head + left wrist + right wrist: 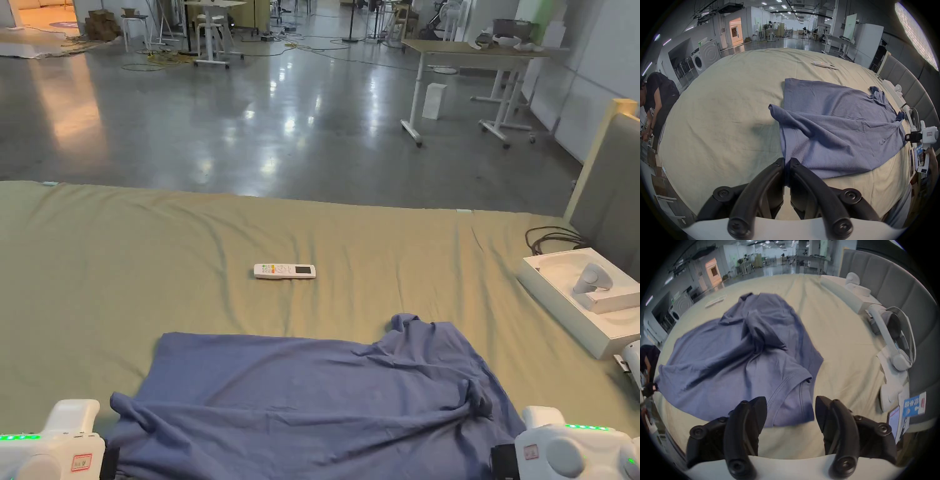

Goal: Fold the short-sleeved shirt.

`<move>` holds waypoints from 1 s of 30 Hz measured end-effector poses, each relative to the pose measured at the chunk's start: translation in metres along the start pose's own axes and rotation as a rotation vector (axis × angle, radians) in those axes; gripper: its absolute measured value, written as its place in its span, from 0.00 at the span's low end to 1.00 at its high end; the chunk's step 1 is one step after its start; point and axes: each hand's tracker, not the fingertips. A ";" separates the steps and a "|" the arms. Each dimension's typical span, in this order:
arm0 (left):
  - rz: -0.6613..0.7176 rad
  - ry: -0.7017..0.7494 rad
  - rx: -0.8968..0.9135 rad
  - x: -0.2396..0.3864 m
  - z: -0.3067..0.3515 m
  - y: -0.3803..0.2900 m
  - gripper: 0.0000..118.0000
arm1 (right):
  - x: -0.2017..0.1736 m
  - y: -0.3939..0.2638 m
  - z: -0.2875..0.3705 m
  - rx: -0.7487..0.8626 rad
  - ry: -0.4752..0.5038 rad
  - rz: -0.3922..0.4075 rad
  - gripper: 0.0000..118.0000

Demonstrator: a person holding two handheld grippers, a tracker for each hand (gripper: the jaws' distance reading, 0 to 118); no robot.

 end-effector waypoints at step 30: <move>0.023 -0.058 0.149 -0.010 0.072 0.041 0.04 | -0.008 0.022 0.130 0.228 0.040 -0.008 0.03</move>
